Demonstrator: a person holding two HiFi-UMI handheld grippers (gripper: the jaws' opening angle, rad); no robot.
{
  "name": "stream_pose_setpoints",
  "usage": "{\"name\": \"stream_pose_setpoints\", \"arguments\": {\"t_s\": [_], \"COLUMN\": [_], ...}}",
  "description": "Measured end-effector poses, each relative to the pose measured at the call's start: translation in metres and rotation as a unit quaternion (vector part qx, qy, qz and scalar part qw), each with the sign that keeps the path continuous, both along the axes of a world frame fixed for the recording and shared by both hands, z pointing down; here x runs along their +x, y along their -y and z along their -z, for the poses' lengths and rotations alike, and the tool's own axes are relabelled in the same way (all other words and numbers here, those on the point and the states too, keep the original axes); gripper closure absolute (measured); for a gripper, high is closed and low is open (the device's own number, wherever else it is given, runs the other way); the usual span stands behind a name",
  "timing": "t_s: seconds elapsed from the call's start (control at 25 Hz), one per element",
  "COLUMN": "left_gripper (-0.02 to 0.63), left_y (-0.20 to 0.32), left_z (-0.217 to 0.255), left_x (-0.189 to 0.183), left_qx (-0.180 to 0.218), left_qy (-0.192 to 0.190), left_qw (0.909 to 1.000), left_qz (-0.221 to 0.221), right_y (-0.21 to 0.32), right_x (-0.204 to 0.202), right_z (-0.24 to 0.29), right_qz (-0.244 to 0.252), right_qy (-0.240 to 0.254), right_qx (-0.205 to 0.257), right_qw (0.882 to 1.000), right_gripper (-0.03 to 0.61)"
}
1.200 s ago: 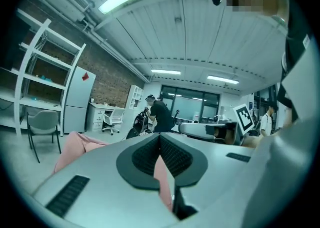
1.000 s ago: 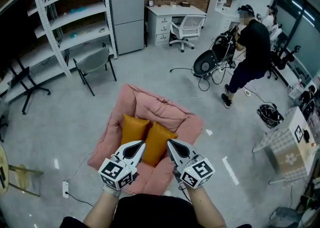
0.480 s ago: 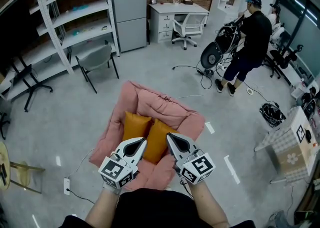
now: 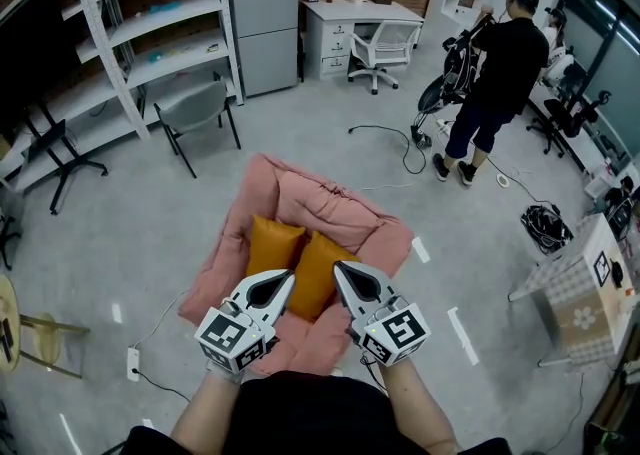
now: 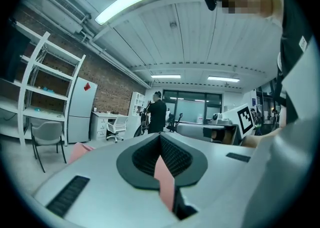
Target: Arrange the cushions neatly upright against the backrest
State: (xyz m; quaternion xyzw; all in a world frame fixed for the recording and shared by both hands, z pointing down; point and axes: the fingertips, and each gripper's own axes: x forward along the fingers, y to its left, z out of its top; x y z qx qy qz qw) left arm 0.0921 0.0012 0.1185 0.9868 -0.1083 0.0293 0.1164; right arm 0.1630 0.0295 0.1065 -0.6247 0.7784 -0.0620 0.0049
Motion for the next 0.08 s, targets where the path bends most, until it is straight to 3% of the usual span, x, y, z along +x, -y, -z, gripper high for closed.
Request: {"name": "stream_pose_setpoints", "arguments": {"t_s": [0.08], "left_gripper": [0.601], "left_y": [0.0033], "left_z": [0.0011], "left_x": [-0.0008], "left_qx": [-0.004], "left_qy": [-0.002], "left_qw": [1.0], "left_qz": [0.003], "right_y": [0.0012], "right_x": [-0.0008], "right_z": [0.0002], "right_qz": [0.002], "right_qy": [-0.001], "right_qx": [0.0], "right_qw": [1.0], "right_gripper": [0.571]}}
